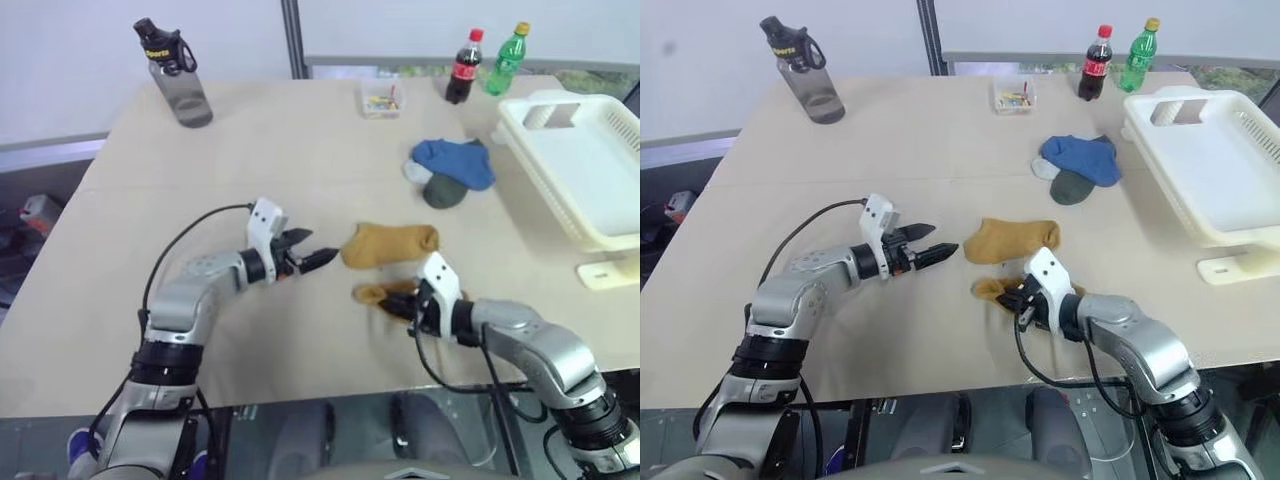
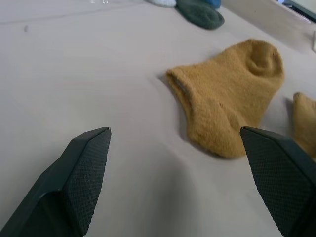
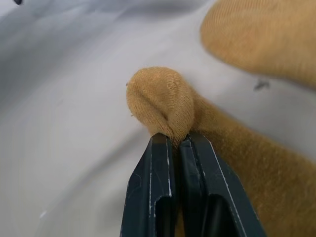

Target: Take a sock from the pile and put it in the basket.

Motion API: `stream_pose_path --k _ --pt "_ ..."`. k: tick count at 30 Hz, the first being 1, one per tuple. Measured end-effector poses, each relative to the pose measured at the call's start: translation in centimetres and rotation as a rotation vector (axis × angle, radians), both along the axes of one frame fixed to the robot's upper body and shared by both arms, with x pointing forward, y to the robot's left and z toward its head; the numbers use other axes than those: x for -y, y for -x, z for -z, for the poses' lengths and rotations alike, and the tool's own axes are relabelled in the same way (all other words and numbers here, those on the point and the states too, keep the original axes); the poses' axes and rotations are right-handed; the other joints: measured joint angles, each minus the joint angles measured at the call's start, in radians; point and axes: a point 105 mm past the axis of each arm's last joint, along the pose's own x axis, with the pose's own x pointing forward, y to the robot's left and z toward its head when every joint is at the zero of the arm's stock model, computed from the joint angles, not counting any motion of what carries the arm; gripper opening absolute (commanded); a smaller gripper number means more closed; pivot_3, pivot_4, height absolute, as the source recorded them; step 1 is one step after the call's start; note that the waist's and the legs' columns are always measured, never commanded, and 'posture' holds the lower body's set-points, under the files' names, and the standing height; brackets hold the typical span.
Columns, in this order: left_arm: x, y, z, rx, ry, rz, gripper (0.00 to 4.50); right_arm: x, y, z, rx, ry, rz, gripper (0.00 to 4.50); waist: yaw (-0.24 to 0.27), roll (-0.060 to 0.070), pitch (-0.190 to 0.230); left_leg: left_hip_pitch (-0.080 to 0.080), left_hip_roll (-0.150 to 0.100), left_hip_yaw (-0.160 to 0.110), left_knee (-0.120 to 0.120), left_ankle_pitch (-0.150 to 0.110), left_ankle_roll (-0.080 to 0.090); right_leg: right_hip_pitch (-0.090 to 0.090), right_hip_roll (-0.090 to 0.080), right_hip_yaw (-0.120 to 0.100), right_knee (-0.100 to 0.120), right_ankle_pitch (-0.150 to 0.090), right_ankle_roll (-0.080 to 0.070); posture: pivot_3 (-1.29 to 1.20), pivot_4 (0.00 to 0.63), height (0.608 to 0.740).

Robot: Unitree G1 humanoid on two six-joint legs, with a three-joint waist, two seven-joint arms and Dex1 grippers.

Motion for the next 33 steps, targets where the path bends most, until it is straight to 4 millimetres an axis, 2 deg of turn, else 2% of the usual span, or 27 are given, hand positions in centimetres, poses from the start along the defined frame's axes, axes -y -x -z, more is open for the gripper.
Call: stream_pose_path --k 4,5,8,11,13,14,15,16,17,18,19,22,23,24,26,28,33 --pt "0.1 0.0 0.1 -0.002 -0.004 0.002 4.50 -0.7 0.0 -0.2 0.001 -0.031 -0.008 2.23 0.002 0.000 0.000 0.000 0.000 0.000 0.000 0.000 0.000 0.000 0.000 0.000 0.000 0.000 0.000 0.00 0.150 0.740" --pt "0.1 0.0 0.1 -0.002 -0.005 0.001 4.50 -0.8 0.1 -0.4 0.001 -0.041 -0.009 2.78 0.002 0.000 0.000 0.000 0.000 0.000 0.000 0.000 0.000 0.000 0.000 0.000 0.000 0.000 0.000 0.00 0.150 0.740" --pt "0.4 -0.1 0.3 -0.004 -0.005 -0.004 4.50 -1.0 0.6 -2.2 0.031 -0.112 -0.020 2.78 0.003 0.000 0.000 -0.001 0.000 -0.001 0.001 0.000 0.000 0.000 0.000 -0.001 0.000 0.000 0.000 0.00 0.150 0.740" --pt "1.7 -0.1 1.0 -0.027 -0.003 0.006 4.50 -0.7 1.0 -5.7 0.135 -0.183 -0.028 2.78 0.004 0.000 0.000 -0.001 0.000 -0.002 0.001 0.000 0.000 0.001 -0.001 -0.001 0.000 0.000 0.000 0.00 0.150 0.740" --pt "2.6 -0.5 1.0 -0.030 0.001 0.002 4.50 -0.3 1.1 -6.4 0.169 -0.174 -0.012 2.78 0.005 0.000 0.000 -0.001 -0.001 -0.002 0.002 0.000 0.000 0.002 -0.001 -0.002 0.000 0.000 0.000 0.00 0.150 0.740" --pt "3.0 -0.7 1.1 -0.028 -0.009 0.003 4.09 0.0 1.0 -6.4 0.174 -0.159 0.004 2.85 0.005 0.000 0.000 -0.001 -0.001 -0.002 0.002 0.000 0.000 0.002 -0.001 -0.003 0.000 0.000 0.000 0.00 0.150 0.740" --pt "3.1 -0.7 1.1 -0.028 -0.010 0.004 3.96 0.1 1.0 -6.4 0.175 -0.156 0.006 2.85 0.005 0.000 0.000 0.000 -0.001 -0.002 0.002 0.000 0.000 0.002 -0.001 -0.003 0.000 0.000 0.000 0.00 0.150 0.740" --pt "4.1 -1.0 1.3 -0.024 -0.028 0.007 3.67 0.9 0.7 -6.1 0.179 -0.125 0.050 2.85 0.006 0.000 0.000 0.000 -0.001 -0.002 0.003 0.000 0.000 0.003 -0.001 -0.003 0.000 0.000 0.000 0.00 0.150 0.740" --pt "4.4 -1.1 1.4 -0.020 -0.034 0.010 3.19 1.3 0.6 -6.0 0.181 -0.111 0.069 2.85 0.006 0.000 0.000 0.000 -0.001 -0.002 0.003 0.000 0.000 0.003 -0.001 -0.003 0.000 0.000 0.000 0.00 0.150 0.740" --pt "4.4 -1.1 1.4 -0.020 -0.034 0.010 3.19 1.3 0.6 -6.0 0.181 -0.111 0.069 2.85 0.005 0.000 0.000 0.000 -0.001 -0.002 0.003 0.000 0.000 0.003 -0.001 -0.003 0.000 0.000 0.000 0.00 0.150 0.740" --pt "5.0 -1.2 1.4 -0.017 -0.044 0.024 2.95 2.1 0.3 -5.8 0.189 -0.082 0.108 2.85 0.005 0.000 0.000 0.000 -0.001 -0.002 0.003 0.000 0.000 0.003 -0.001 -0.003 0.000 0.000 0.000 0.00 0.150 0.740" --pt "5.4 -1.3 1.7 -0.032 -0.033 0.034 1.59 3.1 -0.1 -5.5 0.209 -0.033 0.153 2.85 0.004 0.000 0.000 0.000 -0.001 -0.001 0.003 0.000 0.000 0.004 -0.001 -0.003 0.000 0.000 0.000 0.00 0.150 0.740" --pt "5.3 -1.3 1.8 -0.035 -0.033 0.033 1.27 3.3 -0.2 -5.6 0.215 -0.026 0.160 2.85 0.004 0.000 0.000 0.000 -0.001 -0.001 0.003 0.000 0.000 0.004 -0.001 -0.003 0.000 0.000 0.000 0.00 0.150 0.740" --pt "5.2 -1.4 1.8 -0.044 -0.023 0.033 0.73 3.5 -0.3 -5.6 0.230 -0.016 0.171 2.85 0.003 0.000 0.000 0.000 -0.001 -0.001 0.003 0.000 0.000 0.004 -0.001 -0.003 0.000 0.000 0.000 0.00 0.150 0.740" --pt "4.8 -1.6 1.9 -0.069 0.003 0.028 0.02 4.0 -0.6 -6.0 0.260 -0.007 0.193 2.85 0.002 0.000 0.000 0.000 -0.001 -0.001 0.003 0.000 0.000 0.004 -0.001 -0.004 0.000 0.000 0.000 0.00 0.150 0.740" --pt "4.5 -1.7 1.8 -0.076 0.013 0.021 0.02 4.2 -0.7 -6.1 0.270 -0.004 0.204 2.85 0.001 0.000 0.000 0.000 -0.001 -0.001 0.003 0.000 0.000 0.004 -0.001 -0.004 0.000 0.000 0.000 0.00 0.150 0.740" --pt "1.6 -2.2 -1.2 -0.093 0.162 -0.003 0.02 5.1 -1.7 -6.5 0.309 -0.010 0.262 2.85 0.001 0.000 0.000 0.000 -0.001 -0.002 0.003 0.000 0.000 0.003 -0.001 -0.004 0.000 0.000 0.000 0.00 0.150 0.740"
